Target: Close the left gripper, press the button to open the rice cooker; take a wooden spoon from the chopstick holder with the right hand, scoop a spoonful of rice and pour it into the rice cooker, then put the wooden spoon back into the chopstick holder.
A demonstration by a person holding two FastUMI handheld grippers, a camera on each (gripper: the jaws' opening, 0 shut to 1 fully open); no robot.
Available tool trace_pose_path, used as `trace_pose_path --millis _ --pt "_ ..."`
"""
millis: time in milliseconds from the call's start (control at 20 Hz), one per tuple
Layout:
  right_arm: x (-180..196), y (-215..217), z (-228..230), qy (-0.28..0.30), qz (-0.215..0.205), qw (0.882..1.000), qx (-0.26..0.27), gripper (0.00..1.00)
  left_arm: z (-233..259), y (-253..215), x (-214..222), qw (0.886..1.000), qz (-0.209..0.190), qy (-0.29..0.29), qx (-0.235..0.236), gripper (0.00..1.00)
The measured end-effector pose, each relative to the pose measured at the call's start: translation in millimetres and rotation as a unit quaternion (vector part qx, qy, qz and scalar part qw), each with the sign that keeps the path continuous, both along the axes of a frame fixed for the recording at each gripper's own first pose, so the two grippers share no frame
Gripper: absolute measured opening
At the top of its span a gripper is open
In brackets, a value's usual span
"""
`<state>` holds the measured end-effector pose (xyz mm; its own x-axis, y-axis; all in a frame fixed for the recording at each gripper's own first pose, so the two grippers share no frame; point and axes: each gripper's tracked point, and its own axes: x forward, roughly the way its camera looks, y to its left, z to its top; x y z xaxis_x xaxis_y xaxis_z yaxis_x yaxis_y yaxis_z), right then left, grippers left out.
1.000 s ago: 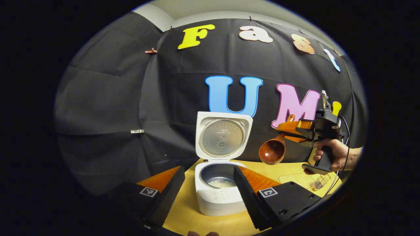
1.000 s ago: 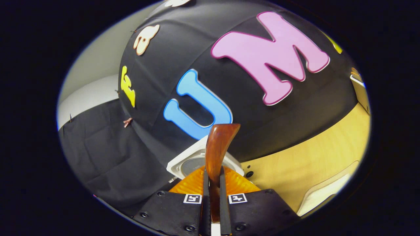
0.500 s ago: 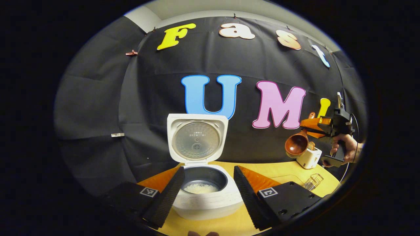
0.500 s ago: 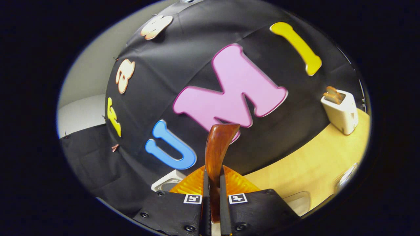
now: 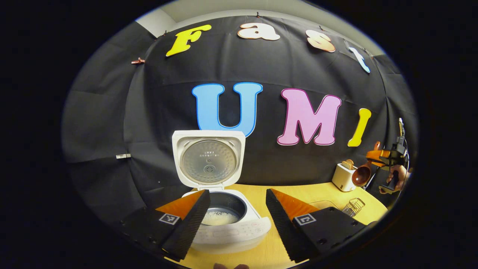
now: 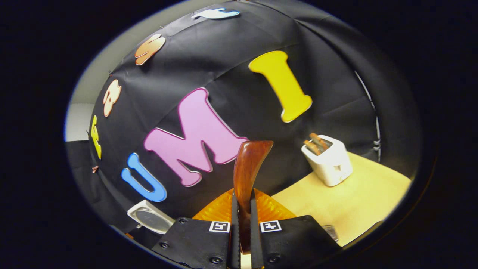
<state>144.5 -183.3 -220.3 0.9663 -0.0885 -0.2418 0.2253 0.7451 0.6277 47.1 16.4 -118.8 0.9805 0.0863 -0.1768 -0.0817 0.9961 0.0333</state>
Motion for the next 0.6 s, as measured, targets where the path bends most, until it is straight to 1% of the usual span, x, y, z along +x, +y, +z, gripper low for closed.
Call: trace_pose_path --millis 200,400,600 --pt "-23 -40 -41 0.042 -0.035 0.998 -0.031 0.15 0 -11 5 1.000 -0.011 0.004 0.006 0.95" --pt "-37 -51 -74 0.076 -0.048 0.994 -0.055 0.15 -4 -16 11 1.000 -0.014 0.011 -0.002 0.95" --pt "-38 -50 -104 0.099 -0.054 0.991 -0.067 0.15 -5 -19 13 1.000 -0.018 0.020 0.005 0.95"
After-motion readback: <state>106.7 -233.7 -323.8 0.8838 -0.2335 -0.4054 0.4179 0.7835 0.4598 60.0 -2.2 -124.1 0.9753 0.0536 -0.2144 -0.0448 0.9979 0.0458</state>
